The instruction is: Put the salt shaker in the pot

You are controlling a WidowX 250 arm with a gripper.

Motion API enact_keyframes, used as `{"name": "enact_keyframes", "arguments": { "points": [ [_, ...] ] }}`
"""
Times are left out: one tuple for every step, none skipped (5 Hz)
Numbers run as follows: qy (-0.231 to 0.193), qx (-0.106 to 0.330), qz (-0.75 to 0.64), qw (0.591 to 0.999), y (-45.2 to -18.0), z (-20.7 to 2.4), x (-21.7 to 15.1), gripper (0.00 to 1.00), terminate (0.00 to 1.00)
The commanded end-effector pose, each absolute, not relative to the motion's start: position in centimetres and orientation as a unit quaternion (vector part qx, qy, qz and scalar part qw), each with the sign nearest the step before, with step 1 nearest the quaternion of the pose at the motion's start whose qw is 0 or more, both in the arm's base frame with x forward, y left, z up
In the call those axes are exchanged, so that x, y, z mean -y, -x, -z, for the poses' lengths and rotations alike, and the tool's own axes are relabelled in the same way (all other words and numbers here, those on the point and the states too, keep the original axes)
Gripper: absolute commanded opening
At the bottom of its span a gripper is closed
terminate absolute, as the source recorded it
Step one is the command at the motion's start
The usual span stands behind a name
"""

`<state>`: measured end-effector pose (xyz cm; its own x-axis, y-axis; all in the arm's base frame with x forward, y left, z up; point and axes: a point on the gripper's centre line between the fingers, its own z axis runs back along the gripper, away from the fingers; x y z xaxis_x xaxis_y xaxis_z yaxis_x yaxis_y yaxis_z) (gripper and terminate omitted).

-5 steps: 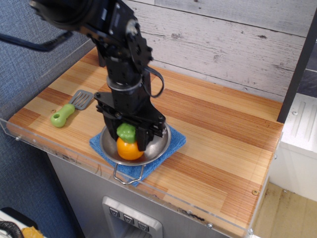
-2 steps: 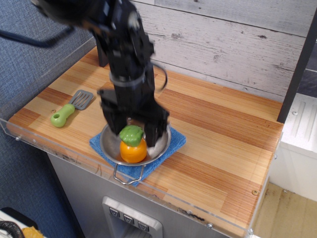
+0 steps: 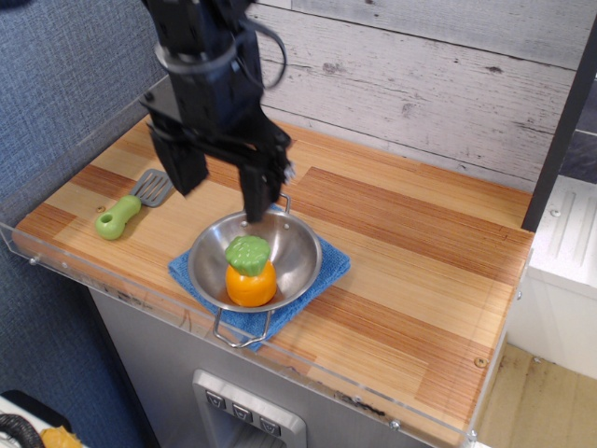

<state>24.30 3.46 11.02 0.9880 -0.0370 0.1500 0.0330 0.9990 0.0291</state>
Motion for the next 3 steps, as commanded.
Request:
{"name": "enact_keyframes", "arguments": {
  "points": [
    [-0.068,-0.004,0.125,0.99,-25.4,-12.19,-4.43,1.0,0.0],
    [-0.068,-0.004,0.125,0.99,-25.4,-12.19,-4.43,1.0,0.0],
    [-0.068,-0.004,0.125,0.99,-25.4,-12.19,-4.43,1.0,1.0]
  ]
}}
